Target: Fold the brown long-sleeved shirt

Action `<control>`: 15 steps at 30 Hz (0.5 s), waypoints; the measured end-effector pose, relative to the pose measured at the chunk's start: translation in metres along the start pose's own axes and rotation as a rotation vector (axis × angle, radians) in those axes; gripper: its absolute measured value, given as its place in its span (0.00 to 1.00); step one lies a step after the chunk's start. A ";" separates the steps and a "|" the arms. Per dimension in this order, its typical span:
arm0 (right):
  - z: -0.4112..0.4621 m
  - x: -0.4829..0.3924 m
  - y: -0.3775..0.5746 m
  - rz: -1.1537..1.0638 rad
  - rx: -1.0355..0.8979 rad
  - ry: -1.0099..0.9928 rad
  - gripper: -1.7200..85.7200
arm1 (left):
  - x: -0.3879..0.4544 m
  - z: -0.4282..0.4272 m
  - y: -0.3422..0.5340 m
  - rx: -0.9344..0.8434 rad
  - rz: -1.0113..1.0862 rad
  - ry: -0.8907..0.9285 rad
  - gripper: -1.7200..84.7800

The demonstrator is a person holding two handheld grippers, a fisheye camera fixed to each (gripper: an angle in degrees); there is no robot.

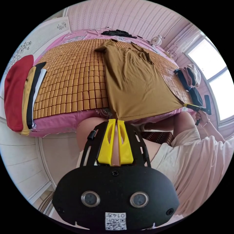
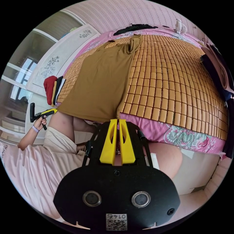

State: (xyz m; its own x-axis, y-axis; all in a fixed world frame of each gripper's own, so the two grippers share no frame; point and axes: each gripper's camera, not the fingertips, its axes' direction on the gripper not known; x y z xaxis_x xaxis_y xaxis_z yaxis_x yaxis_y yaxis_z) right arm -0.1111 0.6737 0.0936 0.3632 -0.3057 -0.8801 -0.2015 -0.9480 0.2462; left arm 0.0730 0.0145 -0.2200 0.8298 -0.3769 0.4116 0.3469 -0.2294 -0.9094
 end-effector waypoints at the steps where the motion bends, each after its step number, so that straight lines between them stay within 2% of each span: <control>1: 0.002 0.001 0.000 -0.002 -0.012 0.002 0.03 | 0.000 0.002 -0.001 -0.001 -0.001 0.000 0.01; 8: -0.001 0.013 0.004 0.023 0.007 0.047 0.06 | -0.006 0.003 -0.021 0.117 -0.037 0.112 0.08; 15: -0.019 0.038 0.006 0.052 0.086 0.085 0.09 | 0.003 -0.015 -0.066 0.208 0.024 0.047 0.09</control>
State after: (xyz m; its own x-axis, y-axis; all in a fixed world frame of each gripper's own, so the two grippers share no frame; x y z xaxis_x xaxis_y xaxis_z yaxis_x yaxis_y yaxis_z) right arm -0.0816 0.6551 0.0694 0.4256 -0.3642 -0.8284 -0.2979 -0.9208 0.2518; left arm 0.0459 0.0152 -0.1581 0.8194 -0.4227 0.3872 0.4137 -0.0316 -0.9099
